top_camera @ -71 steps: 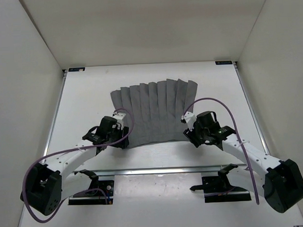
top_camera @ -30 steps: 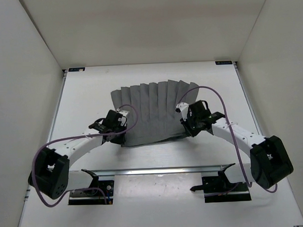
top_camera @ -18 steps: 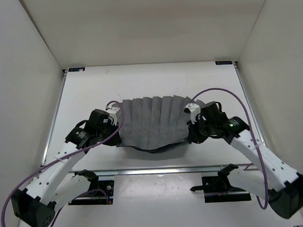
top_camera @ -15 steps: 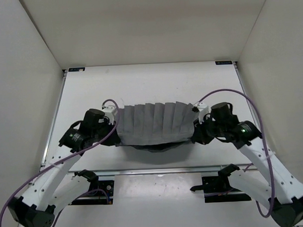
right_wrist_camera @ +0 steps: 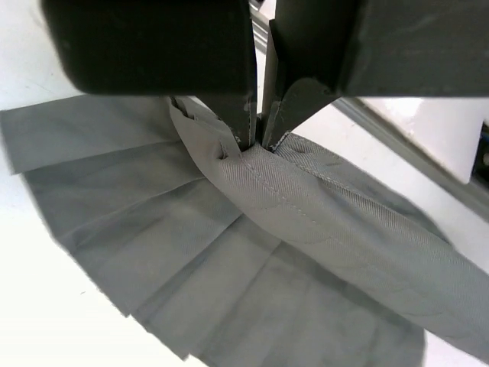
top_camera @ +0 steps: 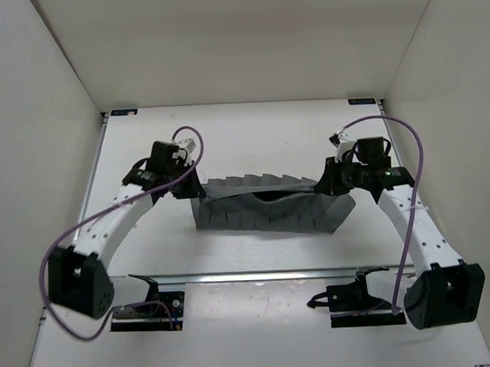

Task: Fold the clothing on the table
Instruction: Fold the skirt

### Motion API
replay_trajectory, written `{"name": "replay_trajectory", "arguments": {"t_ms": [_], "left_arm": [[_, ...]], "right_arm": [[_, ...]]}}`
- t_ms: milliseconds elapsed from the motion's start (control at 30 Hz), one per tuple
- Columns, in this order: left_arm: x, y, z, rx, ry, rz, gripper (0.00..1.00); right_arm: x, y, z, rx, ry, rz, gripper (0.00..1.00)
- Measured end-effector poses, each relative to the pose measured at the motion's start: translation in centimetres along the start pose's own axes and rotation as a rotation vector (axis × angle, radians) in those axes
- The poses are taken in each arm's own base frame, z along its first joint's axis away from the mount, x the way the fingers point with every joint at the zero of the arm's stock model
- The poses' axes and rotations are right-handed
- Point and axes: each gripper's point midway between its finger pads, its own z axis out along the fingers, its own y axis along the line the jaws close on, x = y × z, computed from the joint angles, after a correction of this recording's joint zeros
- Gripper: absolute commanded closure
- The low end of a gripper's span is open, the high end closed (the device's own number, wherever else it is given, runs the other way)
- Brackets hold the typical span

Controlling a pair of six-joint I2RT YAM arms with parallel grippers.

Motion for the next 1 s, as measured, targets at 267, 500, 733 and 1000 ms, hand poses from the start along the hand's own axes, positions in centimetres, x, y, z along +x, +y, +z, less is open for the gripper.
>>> {"name": "replay_trajectory", "arguments": {"t_ms": [267, 500, 733, 1000], "left_arm": [[-3.8, 1.1, 6.6, -0.01, 0.048, -0.043, 0.97], [-6.8, 1.1, 9.4, 0.017, 0.039, -0.059, 0.81], [-7.9, 2.6, 10.9, 0.029, 0.016, -0.14, 0.45], [-10.9, 4.0, 9.7, 0.02, -0.105, -0.181, 0.41]], "right_arm": [[0.0, -3.1, 2.7, 0.031, 0.031, 0.096, 1.0], [-0.8, -5.8, 4.3, 0.038, 0.05, 0.198, 1.0], [-1.1, -9.7, 6.2, 0.16, 0.071, 0.302, 0.55], [-3.5, -11.6, 4.9, 0.35, -0.016, 0.307, 0.25]]}}
